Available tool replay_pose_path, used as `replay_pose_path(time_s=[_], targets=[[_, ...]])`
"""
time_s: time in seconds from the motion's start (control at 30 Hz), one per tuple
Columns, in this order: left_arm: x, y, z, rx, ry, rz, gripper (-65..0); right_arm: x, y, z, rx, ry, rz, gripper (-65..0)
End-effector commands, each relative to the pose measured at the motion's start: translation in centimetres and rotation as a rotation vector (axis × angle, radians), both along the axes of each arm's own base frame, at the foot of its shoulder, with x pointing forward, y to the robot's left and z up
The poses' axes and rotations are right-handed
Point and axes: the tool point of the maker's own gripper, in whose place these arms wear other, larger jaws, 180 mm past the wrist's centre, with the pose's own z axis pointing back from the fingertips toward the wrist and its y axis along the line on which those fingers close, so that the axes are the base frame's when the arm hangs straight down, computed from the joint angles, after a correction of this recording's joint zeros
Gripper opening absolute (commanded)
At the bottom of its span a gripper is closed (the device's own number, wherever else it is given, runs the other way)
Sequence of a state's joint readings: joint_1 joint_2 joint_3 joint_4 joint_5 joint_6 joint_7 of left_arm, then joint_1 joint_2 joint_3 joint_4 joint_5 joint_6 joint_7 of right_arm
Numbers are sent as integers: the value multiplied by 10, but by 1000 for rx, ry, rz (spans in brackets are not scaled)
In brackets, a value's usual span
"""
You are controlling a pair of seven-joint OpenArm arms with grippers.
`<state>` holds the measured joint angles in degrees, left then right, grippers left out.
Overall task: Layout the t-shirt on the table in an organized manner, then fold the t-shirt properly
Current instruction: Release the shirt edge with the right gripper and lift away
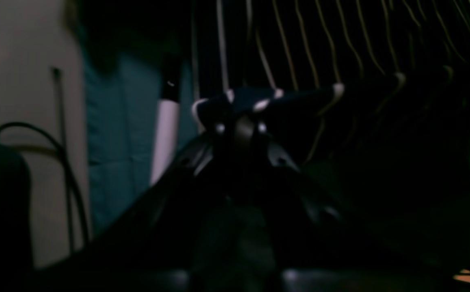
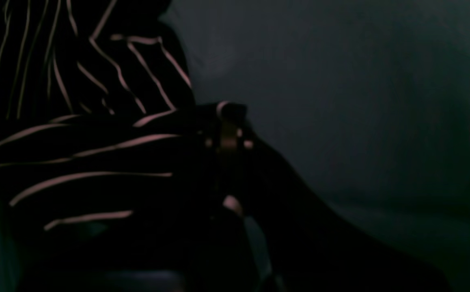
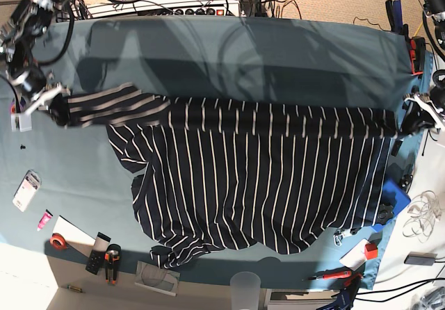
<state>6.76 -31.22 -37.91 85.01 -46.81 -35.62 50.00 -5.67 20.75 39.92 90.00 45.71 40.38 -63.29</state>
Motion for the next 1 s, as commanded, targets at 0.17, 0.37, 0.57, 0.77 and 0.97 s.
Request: replay_pose_path(time_s=[0.17,0.37,0.57,0.77,0.97], targets=[[13,5,6,89,-16,-10,-650,38,12,9,-132,-50,48,-650],[32,-2,-15,244,2,38,-650,71,25,11,-242,-55,43,-650],[67,-2,13,286,-81,62,-650,96,26,29,-348,-141,15,-650],[87,-14,1,354,-43,-1,-650,114,37,16,-355,-116,48,-650],[98,-12,-2,415,-39,56,-650,128,34,-4,-309,-60,31,-650]])
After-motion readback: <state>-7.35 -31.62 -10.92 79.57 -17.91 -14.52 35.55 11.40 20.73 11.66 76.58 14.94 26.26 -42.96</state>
